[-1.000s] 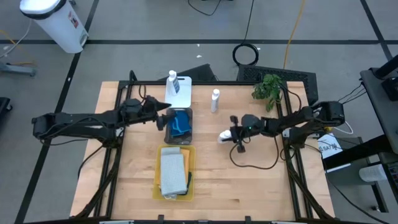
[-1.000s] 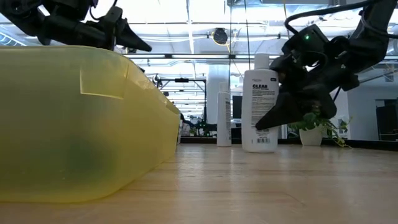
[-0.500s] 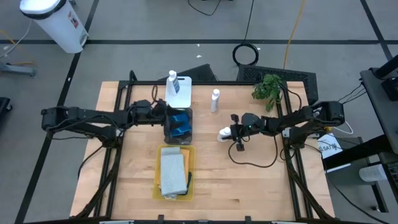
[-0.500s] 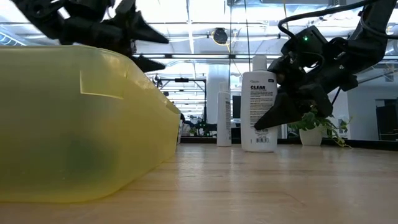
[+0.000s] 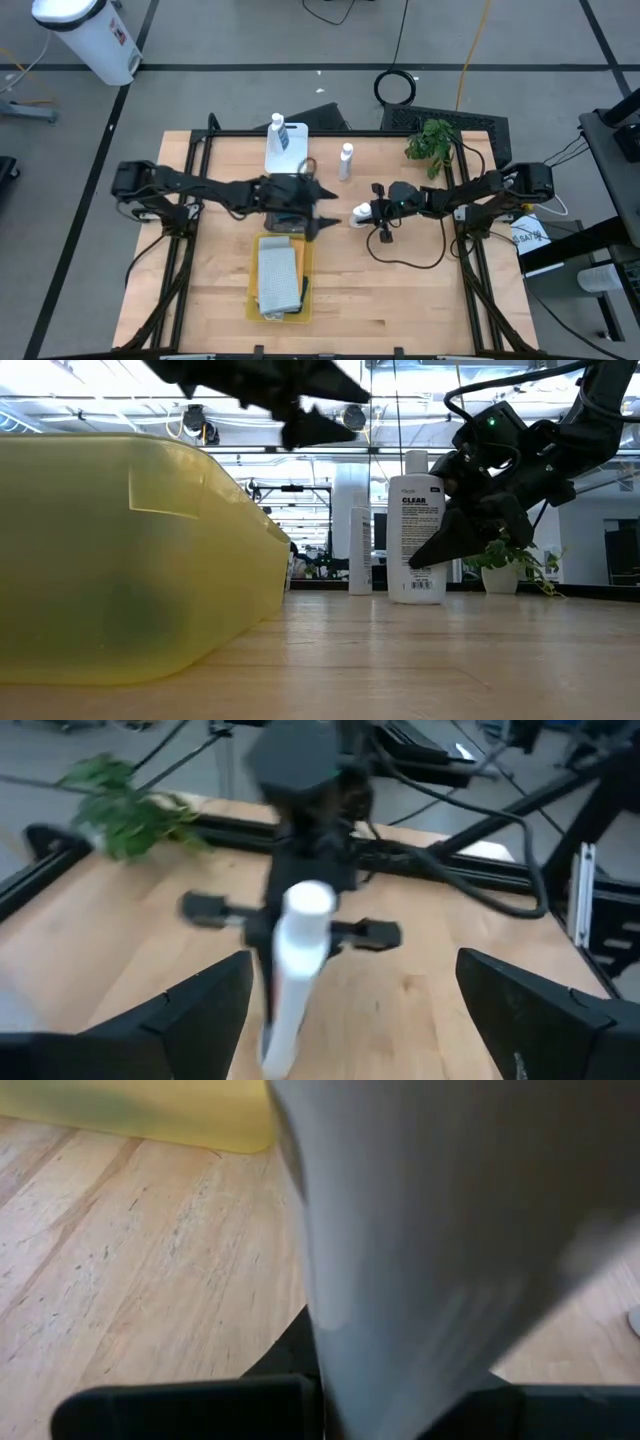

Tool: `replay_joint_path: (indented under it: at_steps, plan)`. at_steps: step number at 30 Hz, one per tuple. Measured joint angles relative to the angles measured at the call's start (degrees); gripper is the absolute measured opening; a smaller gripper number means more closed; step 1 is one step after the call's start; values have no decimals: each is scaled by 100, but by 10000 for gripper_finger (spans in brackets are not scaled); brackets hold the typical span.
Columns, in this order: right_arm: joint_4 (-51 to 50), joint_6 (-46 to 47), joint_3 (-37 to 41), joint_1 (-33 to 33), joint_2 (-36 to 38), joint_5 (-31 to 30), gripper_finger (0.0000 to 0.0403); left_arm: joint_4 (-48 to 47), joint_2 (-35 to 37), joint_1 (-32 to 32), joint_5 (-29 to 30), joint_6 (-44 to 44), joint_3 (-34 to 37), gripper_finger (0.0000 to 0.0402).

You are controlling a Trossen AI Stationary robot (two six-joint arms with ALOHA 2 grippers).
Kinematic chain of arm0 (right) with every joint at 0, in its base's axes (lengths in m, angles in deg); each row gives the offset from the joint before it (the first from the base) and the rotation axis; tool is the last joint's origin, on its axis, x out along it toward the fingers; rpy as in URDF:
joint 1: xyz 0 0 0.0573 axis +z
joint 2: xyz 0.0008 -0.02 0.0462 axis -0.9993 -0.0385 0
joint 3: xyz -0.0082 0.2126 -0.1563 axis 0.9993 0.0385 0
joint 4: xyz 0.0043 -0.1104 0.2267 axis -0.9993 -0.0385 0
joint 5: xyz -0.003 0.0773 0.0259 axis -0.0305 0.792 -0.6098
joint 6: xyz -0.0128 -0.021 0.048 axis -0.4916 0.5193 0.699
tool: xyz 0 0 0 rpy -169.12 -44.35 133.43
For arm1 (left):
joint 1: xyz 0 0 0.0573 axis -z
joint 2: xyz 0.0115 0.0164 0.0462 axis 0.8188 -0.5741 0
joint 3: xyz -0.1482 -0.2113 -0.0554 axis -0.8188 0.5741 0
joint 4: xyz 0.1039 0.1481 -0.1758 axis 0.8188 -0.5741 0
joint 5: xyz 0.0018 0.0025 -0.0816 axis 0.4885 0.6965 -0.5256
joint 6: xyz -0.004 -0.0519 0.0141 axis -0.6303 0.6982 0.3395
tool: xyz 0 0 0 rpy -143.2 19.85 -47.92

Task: Pick & Place Kitchen Items
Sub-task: Put the white plastic restorer bottle into the white bin

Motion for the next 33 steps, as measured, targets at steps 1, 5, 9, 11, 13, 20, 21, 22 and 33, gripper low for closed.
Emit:
replay_joint_path:
  at_steps: [1, 5, 9, 11, 13, 20, 21, 22, 33]
  plan:
    - [0, 0, 0, 0, 0, 0, 40, -2, -149, 54, 1, -95, -151, 349]
    - [2, -8, 0, 0, 0, 0, 40, -12, -704, 183, 51, -628, -680, 341]
    - [2, -11, 0, 0, 0, 0, 40, 21, -1144, 189, 663, -841, -1024, 334]
    - [2, -11, 0, 0, 0, 0, 41, 56, -1327, 167, 830, -821, -1130, 332]
    - [4, -11, 0, 0, 0, 1, 41, 83, -1463, 137, 851, -828, -1181, 331]
    - [4, -13, 0, 0, 0, 1, 41, 349, -1596, 72, 488, -798, -1235, 330]
    - [4, -13, 0, 0, 0, 0, 41, 348, -1601, 72, 454, -788, -1235, 329]
    - [5, -13, 0, 0, 0, 1, 41, 346, -1611, 70, 437, -772, -1235, 327]
    - [14, -12, 0, 0, 0, 2, 41, 420, -1607, 35, 367, -502, -1233, 326]
